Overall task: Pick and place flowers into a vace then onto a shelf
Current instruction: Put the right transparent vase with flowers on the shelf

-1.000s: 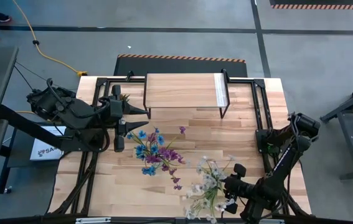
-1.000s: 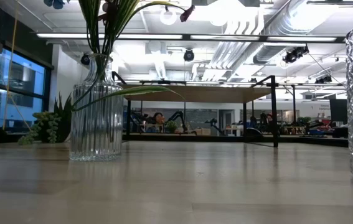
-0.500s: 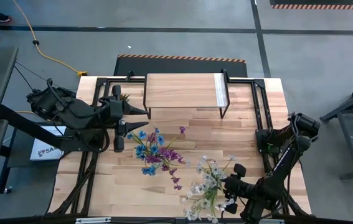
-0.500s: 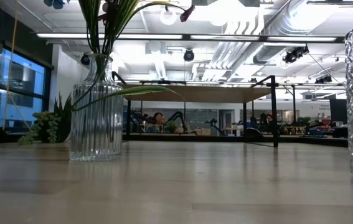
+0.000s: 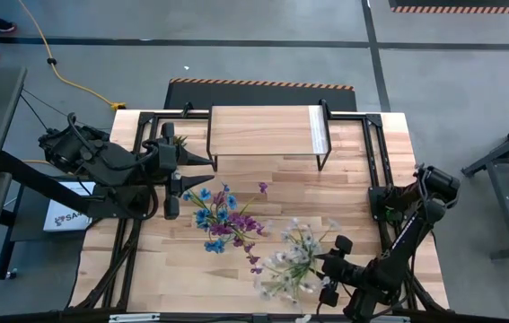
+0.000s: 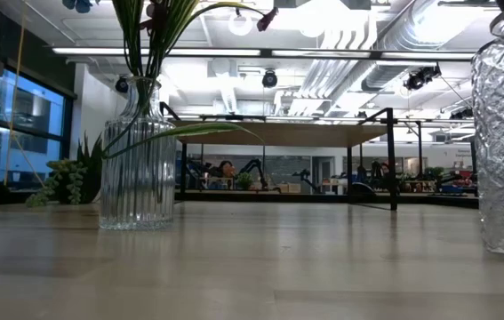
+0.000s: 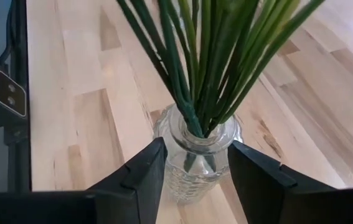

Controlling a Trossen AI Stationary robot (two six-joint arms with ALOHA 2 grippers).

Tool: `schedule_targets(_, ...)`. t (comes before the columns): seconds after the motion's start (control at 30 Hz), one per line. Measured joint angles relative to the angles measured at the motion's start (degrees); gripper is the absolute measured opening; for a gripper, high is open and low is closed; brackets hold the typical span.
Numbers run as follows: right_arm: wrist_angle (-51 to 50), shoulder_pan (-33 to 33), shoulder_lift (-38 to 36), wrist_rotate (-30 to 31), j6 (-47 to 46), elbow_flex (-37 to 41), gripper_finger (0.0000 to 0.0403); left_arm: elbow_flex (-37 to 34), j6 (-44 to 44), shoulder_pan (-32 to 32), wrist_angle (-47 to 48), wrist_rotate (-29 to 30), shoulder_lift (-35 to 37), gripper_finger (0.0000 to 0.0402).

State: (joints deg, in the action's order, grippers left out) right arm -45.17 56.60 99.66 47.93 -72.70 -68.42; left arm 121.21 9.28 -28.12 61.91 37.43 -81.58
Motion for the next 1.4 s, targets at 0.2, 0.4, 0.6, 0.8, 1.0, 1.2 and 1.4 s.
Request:
schedule_targets(0.2, 0.4, -0.9, 0.0, 1.5, 1.7, 0.0, 0.0170, 0.0, 0.0, 0.0, 0.0, 0.0, 0.0, 0.0175)
schedule_targets(0.4, 0.8, -1.1, 0.1, 1.7, 1.7, 0.0, 0.0170, 0.0, 0.0, 0.0, 0.0, 0.0, 0.0, 0.0175)
schedule_targets(0.6, 2.2, -1.1, 0.1, 1.6, 1.8, 0.0, 0.0170, 0.0, 0.0, 0.0, 0.0, 0.0, 0.0, 0.0175)
schedule_targets(0.8, 2.2, -1.1, 0.1, 1.6, 1.8, 0.0, 0.0178, 0.0, 0.0, 0.0, 0.0, 0.0, 0.0, 0.0175)
schedule_targets(1.0, 2.0, -1.2, 0.1, 2.3, 2.3, 0.1, 0.0185, 0.0, 0.0, 0.0, 0.0, 0.0, 0.0, 0.0175)
schedule_targets(1.2, 1.9, -1.2, 0.1, 2.3, 2.5, 0.1, 0.0186, 0.0, 0.0, 0.0, 0.0, 0.0, 0.0, 0.0175)
schedule_targets(1.4, 1.7, -1.2, 0.1, 2.2, 2.3, 0.1, 0.0186, 0.0, 0.0, 0.0, 0.0, 0.0, 0.0, 0.0175)
